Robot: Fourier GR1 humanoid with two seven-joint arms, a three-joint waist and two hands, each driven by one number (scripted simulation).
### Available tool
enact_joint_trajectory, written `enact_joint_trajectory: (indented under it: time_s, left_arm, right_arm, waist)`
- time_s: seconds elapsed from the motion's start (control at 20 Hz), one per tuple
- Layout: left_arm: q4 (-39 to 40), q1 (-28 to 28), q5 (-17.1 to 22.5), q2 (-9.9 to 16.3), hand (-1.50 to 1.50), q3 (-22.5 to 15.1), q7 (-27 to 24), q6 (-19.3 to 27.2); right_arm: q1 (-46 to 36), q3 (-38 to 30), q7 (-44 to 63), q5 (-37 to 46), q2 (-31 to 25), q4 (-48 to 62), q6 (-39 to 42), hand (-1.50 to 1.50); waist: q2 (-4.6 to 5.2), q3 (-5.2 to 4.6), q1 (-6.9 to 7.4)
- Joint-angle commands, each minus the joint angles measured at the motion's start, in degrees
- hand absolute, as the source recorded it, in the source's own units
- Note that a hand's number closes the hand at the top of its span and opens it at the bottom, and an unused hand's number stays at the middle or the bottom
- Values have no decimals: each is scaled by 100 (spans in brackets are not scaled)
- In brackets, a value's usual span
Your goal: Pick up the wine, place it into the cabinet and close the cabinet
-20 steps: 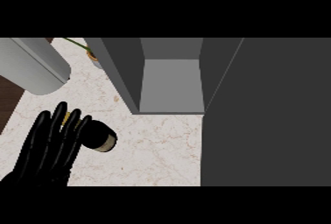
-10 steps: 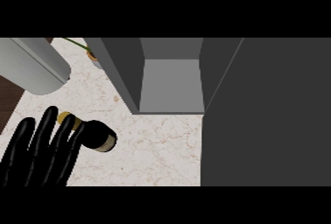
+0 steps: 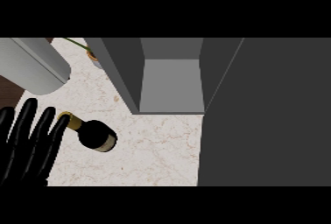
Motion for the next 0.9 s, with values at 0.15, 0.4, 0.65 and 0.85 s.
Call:
enact_joint_trajectory:
  time_s: [0.15, 0.4, 0.65, 0.85]
  left_arm:
    - [-541, -110, 885, 259, -150, 1166, 472, -224]
    - [-497, 195, 1158, 236, -150, 1627, 192, -451]
    - [-12, 274, 1464, 144, -150, 2076, -46, -688]
    - [317, 5, 2065, 432, -150, 2947, 140, -954]
  right_arm:
    - [212, -215, 365, -166, -112, -782, -9, -150]
    - [128, -322, 260, -309, -117, -685, 21, -150]
    - [361, -97, 33, -61, 64, -710, 47, -150]
    - [540, -85, -54, -47, 21, -732, 196, -150]
  waist:
    - [0, -1, -18]
    - [-3, -3, 9]
    - [-5, -1, -7]
    - [-5, 0, -10]
